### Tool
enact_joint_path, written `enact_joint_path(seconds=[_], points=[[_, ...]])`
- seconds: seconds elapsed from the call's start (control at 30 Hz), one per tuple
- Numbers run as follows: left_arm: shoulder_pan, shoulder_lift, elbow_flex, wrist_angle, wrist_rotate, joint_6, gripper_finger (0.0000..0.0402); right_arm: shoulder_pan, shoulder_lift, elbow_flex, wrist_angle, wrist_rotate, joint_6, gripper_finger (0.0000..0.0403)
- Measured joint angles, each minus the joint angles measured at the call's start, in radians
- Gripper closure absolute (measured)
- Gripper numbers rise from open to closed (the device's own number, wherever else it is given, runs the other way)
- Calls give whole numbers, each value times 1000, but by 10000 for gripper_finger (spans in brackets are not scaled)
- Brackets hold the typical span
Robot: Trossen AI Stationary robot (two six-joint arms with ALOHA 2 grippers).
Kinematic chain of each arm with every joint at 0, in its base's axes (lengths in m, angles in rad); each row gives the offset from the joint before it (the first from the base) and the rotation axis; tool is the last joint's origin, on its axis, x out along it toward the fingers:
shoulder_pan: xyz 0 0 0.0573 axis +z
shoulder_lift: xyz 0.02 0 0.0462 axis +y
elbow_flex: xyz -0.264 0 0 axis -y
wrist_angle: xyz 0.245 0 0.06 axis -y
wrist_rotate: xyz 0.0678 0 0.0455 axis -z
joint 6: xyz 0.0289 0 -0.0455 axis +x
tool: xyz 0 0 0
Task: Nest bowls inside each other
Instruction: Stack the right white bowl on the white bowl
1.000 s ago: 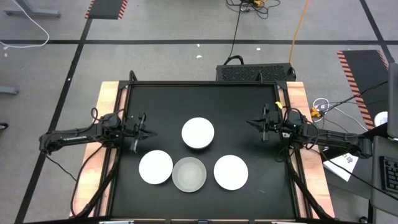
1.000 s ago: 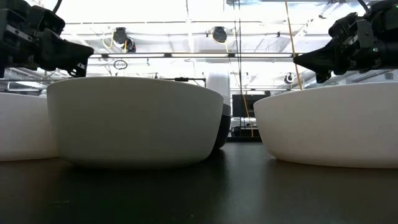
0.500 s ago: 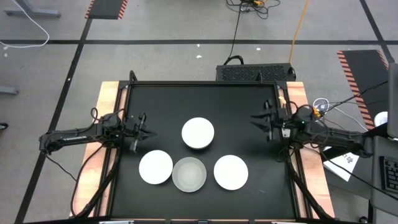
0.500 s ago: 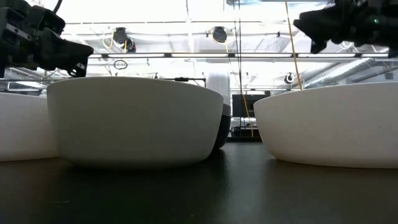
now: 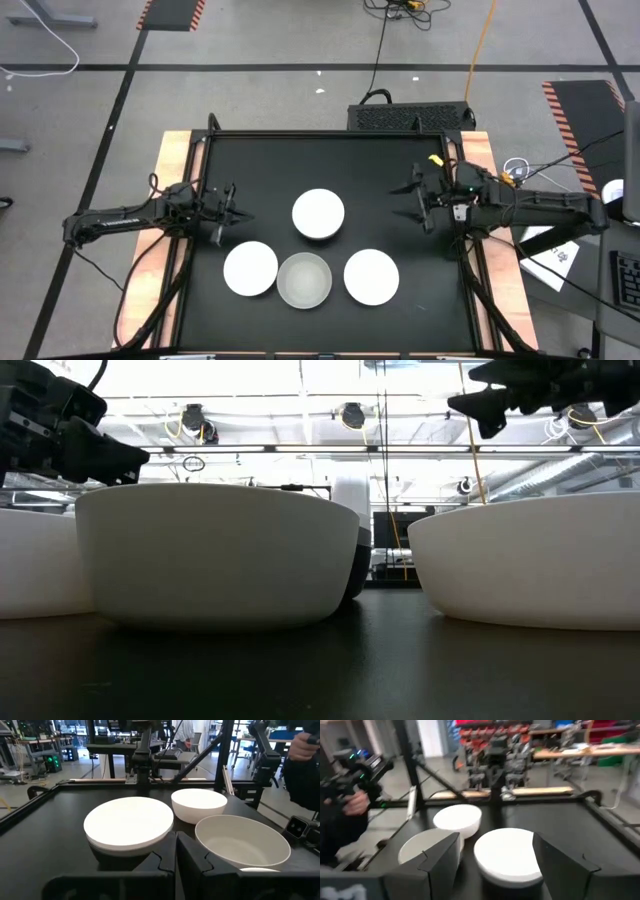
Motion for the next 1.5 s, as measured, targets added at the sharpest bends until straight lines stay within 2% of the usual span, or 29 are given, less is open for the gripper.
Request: enact_joint_path(seconds=[0.1,0.23,0.57,0.7,0.87,1.1,1.27,1.5], points=[[0,0,0,0,0,7,384,52,26,15,0,0,-7,162],[0,0,0,0,-1,7,385,113,58,21,4,2,-7,191],[0,0,0,-1,-1,7,385,264,156,21,41,33,34,323],[0,0,0,-1,-1,6,385,319,182,23,70,36,55,357],[0,0,0,-1,-2,4,385,394,248,72,0,145,88,370],[0,0,0,-2,-2,2,385,450,395,232,-282,314,231,371],[0,0,0,-2,-2,0,385,451,489,326,-464,325,354,371],[0,0,0,-2,-2,9,385,427,553,371,-607,314,448,371]])
